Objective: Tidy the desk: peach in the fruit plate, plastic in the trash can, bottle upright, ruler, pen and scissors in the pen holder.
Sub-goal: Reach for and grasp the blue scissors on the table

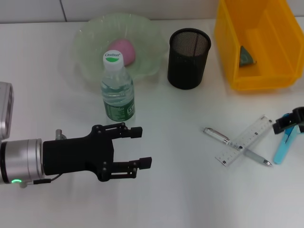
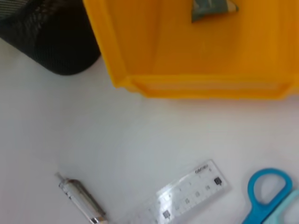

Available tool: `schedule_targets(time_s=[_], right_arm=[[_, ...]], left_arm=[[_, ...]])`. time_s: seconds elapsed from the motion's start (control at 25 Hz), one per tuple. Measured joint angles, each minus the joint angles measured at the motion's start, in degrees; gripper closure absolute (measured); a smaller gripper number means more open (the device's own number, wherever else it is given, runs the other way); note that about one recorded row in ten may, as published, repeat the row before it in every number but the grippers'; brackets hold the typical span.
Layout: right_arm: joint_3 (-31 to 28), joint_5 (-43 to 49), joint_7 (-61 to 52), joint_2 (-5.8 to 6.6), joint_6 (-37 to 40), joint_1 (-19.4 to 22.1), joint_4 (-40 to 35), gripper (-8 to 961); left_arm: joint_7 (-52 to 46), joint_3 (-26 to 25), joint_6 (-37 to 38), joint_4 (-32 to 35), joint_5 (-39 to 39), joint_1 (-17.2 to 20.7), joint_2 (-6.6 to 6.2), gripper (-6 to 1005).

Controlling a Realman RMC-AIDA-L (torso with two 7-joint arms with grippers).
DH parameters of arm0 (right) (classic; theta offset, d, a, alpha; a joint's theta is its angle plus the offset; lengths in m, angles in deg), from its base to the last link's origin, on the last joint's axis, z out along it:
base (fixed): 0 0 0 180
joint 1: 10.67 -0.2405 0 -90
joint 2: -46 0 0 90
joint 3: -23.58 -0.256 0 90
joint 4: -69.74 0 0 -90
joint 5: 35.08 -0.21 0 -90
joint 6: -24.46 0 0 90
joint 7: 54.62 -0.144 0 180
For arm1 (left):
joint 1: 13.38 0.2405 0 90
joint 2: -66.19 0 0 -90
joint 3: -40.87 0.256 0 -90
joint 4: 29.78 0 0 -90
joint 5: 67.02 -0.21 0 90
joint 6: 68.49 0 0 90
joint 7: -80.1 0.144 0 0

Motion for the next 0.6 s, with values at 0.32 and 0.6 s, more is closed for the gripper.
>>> schedule_targets(time_s=[0.32,0.6], right_arm=[[-4.3,0.5,-3.3,0.38,-1.6,-1.8,8.8,210],[-6.8,6.8,-3.4,2.14,-1.5,-7.5,15.7,210]], left_arm=[[-0.6,-0.4,0.2,0.0,0.0,-0.5,0.08,229],[-0.3,-0.4,-0.1,0.0,0.0,-0.5,0.36,229]])
